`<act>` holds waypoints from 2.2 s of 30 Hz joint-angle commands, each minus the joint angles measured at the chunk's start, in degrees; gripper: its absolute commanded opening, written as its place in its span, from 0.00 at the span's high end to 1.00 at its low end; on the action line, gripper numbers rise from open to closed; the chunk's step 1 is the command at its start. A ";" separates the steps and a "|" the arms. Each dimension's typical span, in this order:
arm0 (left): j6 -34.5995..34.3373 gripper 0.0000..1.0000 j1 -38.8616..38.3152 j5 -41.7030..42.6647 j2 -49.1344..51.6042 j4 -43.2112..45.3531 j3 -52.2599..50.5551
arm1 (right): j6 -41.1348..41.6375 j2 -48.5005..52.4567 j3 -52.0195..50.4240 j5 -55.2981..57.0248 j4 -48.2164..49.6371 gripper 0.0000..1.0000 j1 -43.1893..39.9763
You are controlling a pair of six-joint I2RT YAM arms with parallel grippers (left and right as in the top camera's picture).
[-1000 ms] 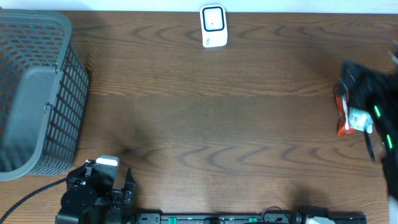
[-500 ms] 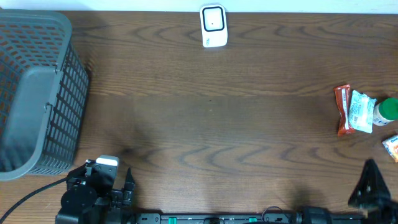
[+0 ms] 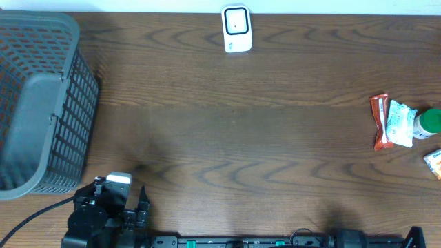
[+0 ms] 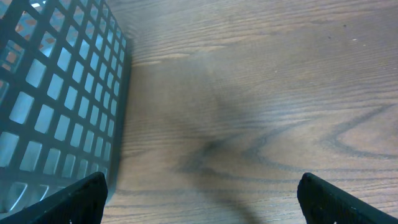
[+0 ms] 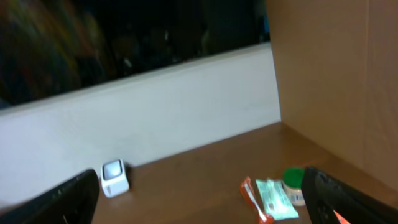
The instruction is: Scan the item barcode
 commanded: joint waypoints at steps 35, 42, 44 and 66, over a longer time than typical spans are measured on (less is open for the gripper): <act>-0.09 0.02 0.20 0.09 0.07 -0.07 0.20 | 0.24 -9.18 -64.74 -10.73 52.24 0.01 7.63; -0.09 0.02 0.20 0.09 0.07 -0.07 0.20 | 0.24 -9.18 -70.29 -10.73 56.59 0.01 7.63; -0.09 0.02 0.20 0.09 0.07 -0.07 0.20 | 0.24 -9.18 -71.71 -10.73 58.05 0.01 7.63; -0.09 0.02 0.20 0.09 0.07 -0.07 0.20 | 0.24 -9.18 -77.94 -10.69 58.40 0.01 7.63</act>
